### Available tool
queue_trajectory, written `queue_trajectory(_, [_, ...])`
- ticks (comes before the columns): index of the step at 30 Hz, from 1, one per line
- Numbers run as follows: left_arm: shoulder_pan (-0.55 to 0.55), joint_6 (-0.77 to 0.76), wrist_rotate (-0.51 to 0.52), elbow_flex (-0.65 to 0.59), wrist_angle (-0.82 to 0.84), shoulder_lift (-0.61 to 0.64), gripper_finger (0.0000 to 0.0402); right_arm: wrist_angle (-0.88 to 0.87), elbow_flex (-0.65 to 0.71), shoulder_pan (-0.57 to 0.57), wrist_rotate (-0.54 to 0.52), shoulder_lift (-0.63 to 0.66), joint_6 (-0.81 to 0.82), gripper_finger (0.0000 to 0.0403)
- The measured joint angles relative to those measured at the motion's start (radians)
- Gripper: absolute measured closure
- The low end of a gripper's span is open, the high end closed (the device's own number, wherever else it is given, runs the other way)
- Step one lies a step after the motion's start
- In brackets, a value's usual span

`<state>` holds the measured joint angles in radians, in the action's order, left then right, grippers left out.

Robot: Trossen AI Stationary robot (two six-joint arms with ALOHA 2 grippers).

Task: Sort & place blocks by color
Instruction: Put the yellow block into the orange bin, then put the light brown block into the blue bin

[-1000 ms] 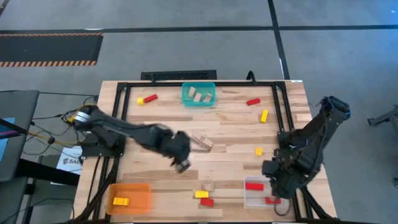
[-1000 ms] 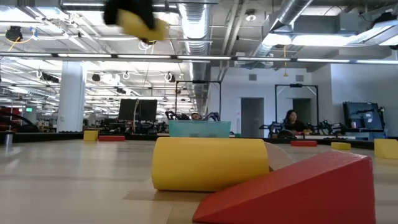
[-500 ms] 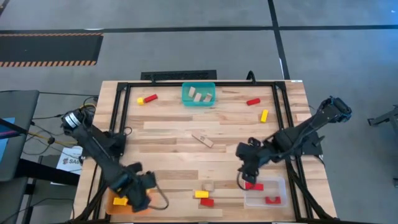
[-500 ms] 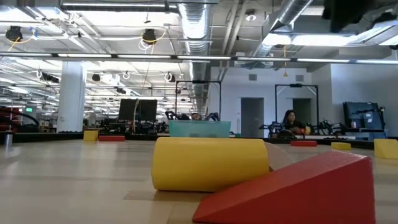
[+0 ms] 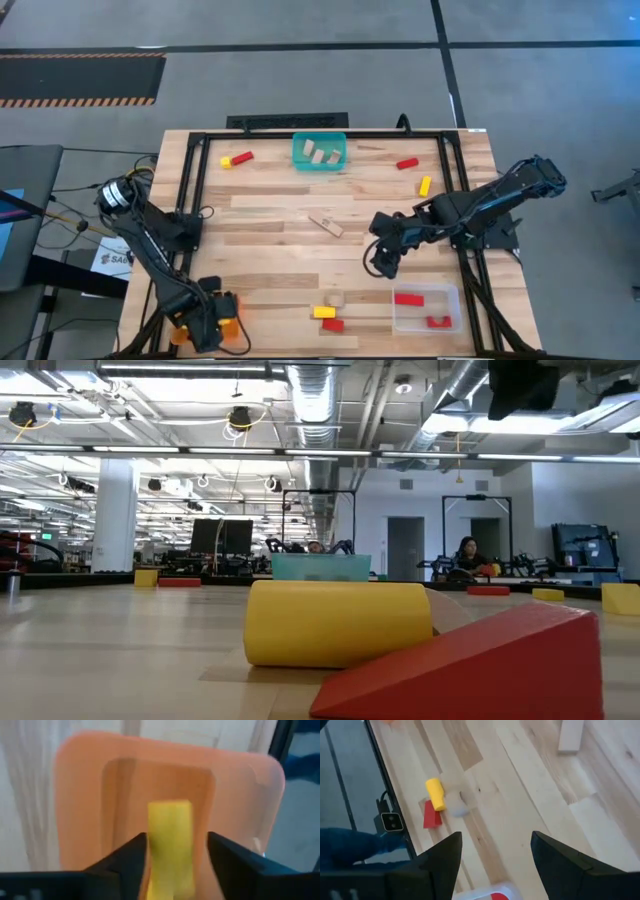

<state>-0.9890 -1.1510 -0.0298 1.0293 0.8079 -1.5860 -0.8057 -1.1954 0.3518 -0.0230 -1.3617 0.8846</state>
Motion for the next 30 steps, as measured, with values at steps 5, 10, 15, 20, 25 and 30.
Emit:
queue_trajectory(5, [0.003,0.102,-0.141,0.0,0.016,0.001,0.0101,-0.002,0.0,-0.001,0.002,0.0,0.033,0.0143])
queue_trajectory(10, [0.017,0.153,-0.162,0.001,0.023,0.041,0.0073,-0.021,0.0,-0.006,-0.003,0.0,0.035,0.0143])
queue_trajectory(15, [0.069,0.162,0.01,0.001,0.114,0.174,0.0071,-0.01,0.0,-0.062,-0.033,0.0,0.023,0.0143])
queue_trajectory(20, [0.126,0.117,0.337,0.001,0.144,0.342,0.0071,-0.066,0.001,-0.124,-0.047,-0.02,-0.014,0.0143])
queue_trajectory(25, [0.189,0.152,0.616,0.001,0.04,0.454,0.007,-0.166,0.012,-0.158,0.019,-0.029,0.05,0.0143])
queue_trajectory(30, [0.283,0.301,0.698,0.001,-0.058,0.49,0.007,0.168,0.025,-0.073,0.081,-0.102,-0.131,0.0143])
